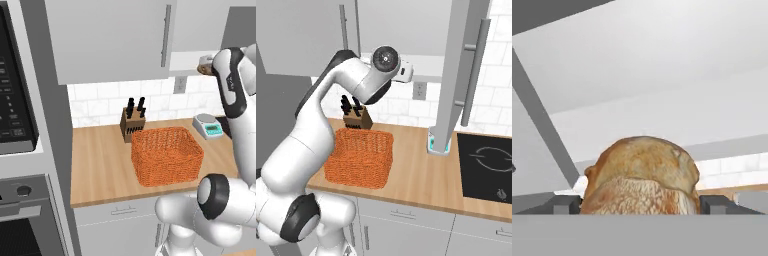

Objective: Open the cabinet, pick up the bread from the cabinet and place it in the basket. Then move the basket to the dining counter.

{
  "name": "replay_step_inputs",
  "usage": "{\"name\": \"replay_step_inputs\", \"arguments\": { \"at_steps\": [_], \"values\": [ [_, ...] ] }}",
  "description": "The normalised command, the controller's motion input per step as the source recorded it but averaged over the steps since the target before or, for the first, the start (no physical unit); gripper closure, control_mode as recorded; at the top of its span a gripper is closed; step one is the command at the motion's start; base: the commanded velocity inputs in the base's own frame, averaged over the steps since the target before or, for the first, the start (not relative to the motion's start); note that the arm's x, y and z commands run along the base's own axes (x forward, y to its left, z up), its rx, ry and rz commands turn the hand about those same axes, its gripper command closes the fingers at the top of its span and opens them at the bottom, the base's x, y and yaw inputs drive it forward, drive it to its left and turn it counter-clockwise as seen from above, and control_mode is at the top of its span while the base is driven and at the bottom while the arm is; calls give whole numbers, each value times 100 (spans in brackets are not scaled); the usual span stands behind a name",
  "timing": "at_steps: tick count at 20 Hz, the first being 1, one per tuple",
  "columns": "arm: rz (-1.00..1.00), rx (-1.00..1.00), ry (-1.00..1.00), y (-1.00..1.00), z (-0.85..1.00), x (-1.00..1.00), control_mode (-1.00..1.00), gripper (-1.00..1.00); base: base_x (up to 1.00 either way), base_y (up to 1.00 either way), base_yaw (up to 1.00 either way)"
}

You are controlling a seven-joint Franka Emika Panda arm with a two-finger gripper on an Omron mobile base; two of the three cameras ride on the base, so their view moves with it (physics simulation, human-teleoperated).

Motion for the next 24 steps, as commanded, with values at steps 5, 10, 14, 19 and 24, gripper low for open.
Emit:
{"name": "replay_step_inputs", "arguments": {
  "at_steps": [5,10,14,19,24],
  "values": [
    [0,7,37,20,5,-100,-100,100,0,0,0],
    [2,2,6,23,-94,-53,-100,100,0,0,0],
    [6,0,0,10,-100,4,-100,100,0,0,0],
    [3,0,10,36,-93,26,-100,100,0,0,0],
    [2,0,23,27,-65,23,-100,100,0,0,0]
  ]
}}
